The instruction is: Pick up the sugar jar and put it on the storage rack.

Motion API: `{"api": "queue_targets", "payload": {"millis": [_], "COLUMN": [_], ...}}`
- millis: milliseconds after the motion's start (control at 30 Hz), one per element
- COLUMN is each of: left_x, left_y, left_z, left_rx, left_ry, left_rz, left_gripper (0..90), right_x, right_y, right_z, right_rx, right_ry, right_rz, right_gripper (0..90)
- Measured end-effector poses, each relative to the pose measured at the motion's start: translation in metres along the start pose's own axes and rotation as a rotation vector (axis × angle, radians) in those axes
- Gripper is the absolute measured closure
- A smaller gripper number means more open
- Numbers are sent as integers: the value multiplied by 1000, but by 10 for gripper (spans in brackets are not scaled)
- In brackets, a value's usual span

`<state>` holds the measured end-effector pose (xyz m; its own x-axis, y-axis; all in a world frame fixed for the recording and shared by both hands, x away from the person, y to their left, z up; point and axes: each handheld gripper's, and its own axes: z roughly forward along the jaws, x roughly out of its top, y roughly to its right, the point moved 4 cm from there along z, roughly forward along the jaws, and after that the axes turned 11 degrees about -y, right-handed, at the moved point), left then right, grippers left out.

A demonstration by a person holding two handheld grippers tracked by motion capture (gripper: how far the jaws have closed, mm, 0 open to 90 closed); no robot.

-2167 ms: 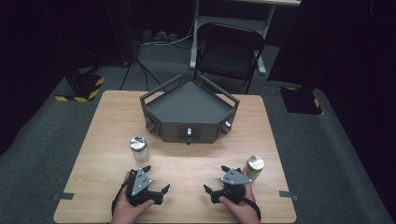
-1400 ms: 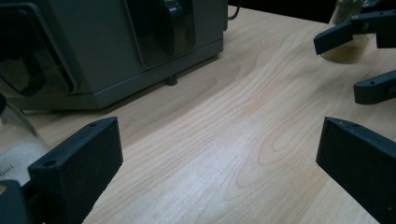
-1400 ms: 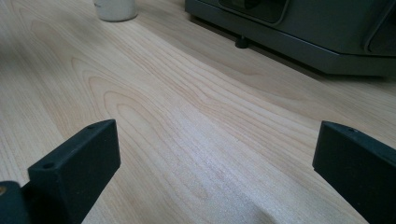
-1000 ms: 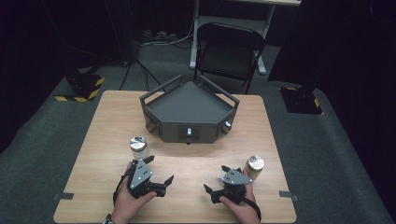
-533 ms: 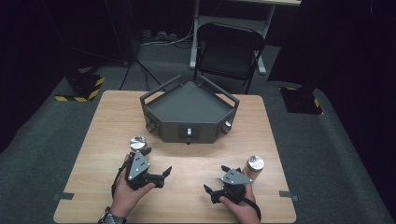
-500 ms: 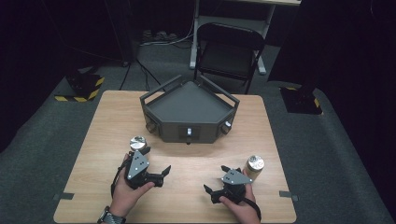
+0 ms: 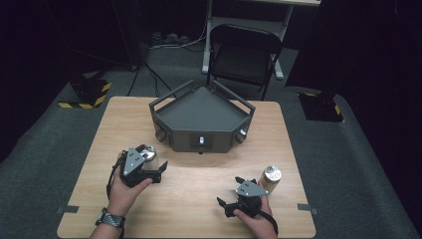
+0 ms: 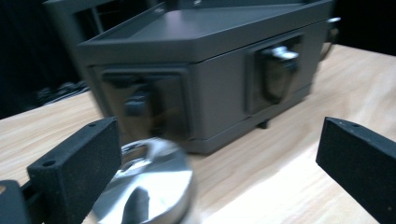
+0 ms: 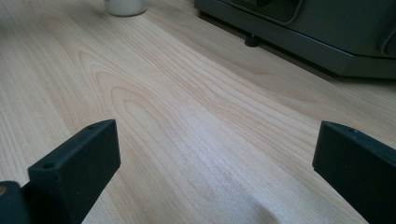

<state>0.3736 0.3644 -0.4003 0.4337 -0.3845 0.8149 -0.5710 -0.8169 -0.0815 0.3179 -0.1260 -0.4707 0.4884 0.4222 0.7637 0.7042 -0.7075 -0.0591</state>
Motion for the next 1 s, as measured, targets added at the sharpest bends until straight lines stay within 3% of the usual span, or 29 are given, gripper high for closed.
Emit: {"api": "queue_targets", "payload": {"millis": [133, 300, 733, 1000], "left_x": [-5, -11, -25, -36], "left_y": [-13, -21, -24, -27], "left_z": [3, 12, 17, 22], "left_rx": [33, 22, 2, -11], "left_ry": [10, -15, -23, -12], "left_rz": [-26, -46, -81, -116], "left_gripper": [6, 9, 35, 161], "right_x": [-1, -1, -1, -1], "right_y": [0, 0, 2, 6], "right_z": [0, -1, -1, -1], "right_rx": [-7, -2, 7, 21], "right_ry": [8, 4, 1, -3], "right_rz": [7, 6, 4, 13], "right_gripper": [7, 7, 7, 8]}}
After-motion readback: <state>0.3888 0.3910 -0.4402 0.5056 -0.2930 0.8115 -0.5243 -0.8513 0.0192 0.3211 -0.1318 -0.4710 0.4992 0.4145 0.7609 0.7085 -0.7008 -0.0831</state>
